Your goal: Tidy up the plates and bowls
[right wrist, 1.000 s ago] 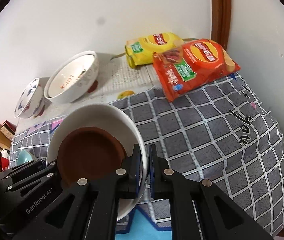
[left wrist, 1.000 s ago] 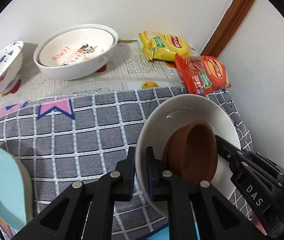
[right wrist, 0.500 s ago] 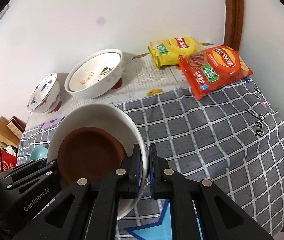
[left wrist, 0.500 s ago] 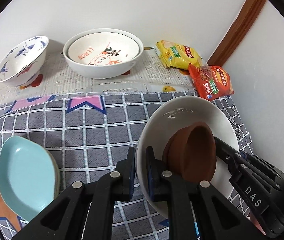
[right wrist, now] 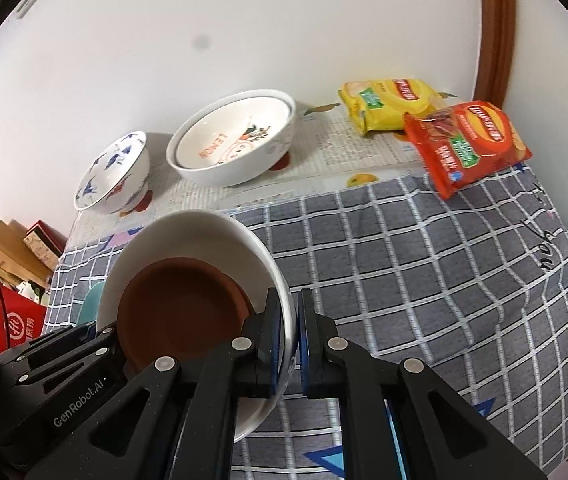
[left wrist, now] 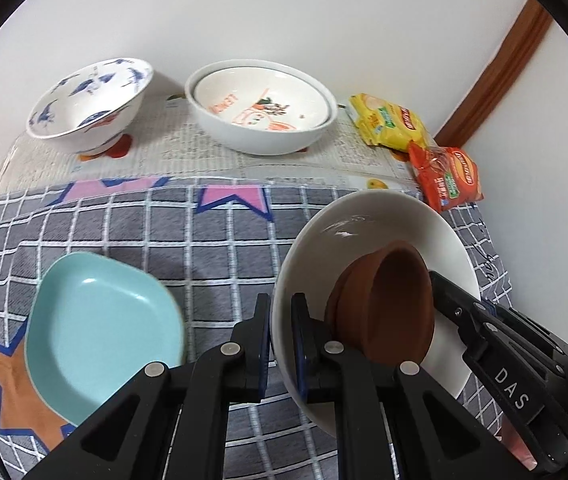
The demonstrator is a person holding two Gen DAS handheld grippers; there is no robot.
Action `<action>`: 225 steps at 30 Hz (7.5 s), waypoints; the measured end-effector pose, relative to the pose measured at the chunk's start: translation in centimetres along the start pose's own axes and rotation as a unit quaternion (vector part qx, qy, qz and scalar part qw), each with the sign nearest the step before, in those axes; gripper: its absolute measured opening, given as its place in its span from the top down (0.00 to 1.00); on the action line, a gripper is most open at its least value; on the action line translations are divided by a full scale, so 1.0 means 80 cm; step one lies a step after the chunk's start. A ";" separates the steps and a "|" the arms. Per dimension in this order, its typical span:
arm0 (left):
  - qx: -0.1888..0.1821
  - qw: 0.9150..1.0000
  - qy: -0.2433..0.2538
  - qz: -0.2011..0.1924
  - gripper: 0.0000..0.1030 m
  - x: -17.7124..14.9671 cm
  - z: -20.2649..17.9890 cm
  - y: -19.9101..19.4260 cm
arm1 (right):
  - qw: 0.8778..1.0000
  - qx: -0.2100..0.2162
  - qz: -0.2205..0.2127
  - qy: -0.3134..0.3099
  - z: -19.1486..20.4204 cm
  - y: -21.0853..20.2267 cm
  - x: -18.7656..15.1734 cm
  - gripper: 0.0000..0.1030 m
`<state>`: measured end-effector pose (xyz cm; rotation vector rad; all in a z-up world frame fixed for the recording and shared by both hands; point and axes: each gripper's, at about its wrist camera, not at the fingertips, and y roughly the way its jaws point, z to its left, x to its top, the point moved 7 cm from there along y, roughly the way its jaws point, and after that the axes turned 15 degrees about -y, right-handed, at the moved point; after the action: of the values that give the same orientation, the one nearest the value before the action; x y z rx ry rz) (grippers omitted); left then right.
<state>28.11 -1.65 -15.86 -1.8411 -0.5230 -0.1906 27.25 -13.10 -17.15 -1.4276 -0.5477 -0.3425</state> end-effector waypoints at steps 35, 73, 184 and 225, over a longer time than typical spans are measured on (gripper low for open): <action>0.036 0.996 -0.076 -0.018 0.90 0.021 0.175 -0.042 | 0.996 0.053 0.015 -0.067 0.178 0.048 0.011 0.92; 0.050 0.992 -0.115 0.009 0.90 0.021 0.238 0.010 | 0.990 0.082 0.060 -0.097 0.223 0.119 -0.006 0.89; 0.066 0.975 0.036 -0.210 0.17 -0.213 0.012 -0.245 | 0.986 -0.092 -0.125 -0.067 0.032 -0.291 -0.196 0.17; 0.065 0.975 0.035 -0.209 0.17 -0.215 0.010 -0.246 | 0.984 -0.094 -0.139 -0.064 0.039 -0.303 -0.199 0.17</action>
<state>3.99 -0.52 -5.73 -1.5752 -0.8496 -0.4914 0.55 -14.66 -5.49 -1.5651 -0.8414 -0.5375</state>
